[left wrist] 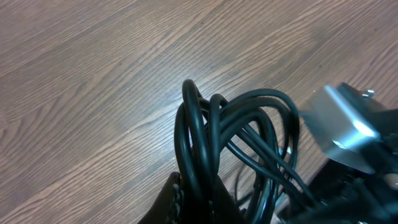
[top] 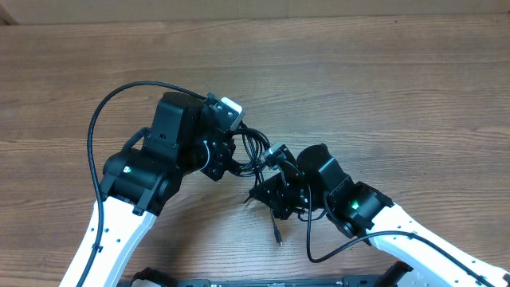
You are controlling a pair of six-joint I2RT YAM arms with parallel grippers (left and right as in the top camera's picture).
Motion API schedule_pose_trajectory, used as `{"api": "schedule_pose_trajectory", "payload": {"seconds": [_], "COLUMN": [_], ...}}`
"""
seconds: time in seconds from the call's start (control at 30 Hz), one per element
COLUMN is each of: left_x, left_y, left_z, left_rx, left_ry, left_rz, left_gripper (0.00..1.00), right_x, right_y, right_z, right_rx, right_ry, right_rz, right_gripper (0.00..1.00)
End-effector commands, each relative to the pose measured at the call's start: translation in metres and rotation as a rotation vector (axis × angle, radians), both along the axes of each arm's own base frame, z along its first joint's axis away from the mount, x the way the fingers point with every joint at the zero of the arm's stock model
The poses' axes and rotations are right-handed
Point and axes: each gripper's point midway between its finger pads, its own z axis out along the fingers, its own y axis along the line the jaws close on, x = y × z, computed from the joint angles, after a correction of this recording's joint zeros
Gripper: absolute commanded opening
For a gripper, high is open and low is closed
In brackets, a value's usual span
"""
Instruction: Untangle cables
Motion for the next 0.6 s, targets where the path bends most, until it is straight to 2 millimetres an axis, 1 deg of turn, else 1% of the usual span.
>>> {"api": "schedule_pose_trajectory", "payload": {"seconds": [0.0,0.1,0.17,0.27,0.3,0.37,0.47,0.57], "left_x": [0.009,0.014,0.014,0.013,0.011,0.007,-0.002,-0.011], "left_y": [0.013,0.023,0.023,0.020,0.016,0.008,-0.007,-0.016], "left_z": [0.016,0.015,0.015,0.016,0.016,0.016,0.019,0.020], "left_rx": [0.024,0.071,0.070,0.045,0.030,-0.005,-0.077,-0.121], "left_ry": [-0.062,-0.083,-0.082,-0.069,-0.062,-0.046,-0.012,0.019], "left_rz": [0.075,0.121,0.120,0.119,0.103,0.070,-0.001,-0.047], "left_gripper": [0.04,0.05,0.04,0.04,0.05,0.04,0.04,0.04], "right_x": [-0.023,-0.031,-0.035,-0.039,-0.041,-0.041,-0.034,-0.014], "right_y": [0.009,0.004,0.001,-0.003,-0.005,-0.005,-0.005,-0.008], "right_z": [0.046,0.066,0.079,0.098,0.105,0.112,0.120,0.120], "right_rx": [0.148,0.196,0.224,0.274,0.293,0.315,0.337,0.334], "right_ry": [0.070,0.079,0.078,0.069,0.065,0.056,0.016,-0.005], "right_rz": [0.078,0.069,0.059,0.046,0.042,0.033,0.010,-0.107], "right_gripper": [0.04,0.04,0.04,0.04,0.04,0.04,0.04,0.04]}}
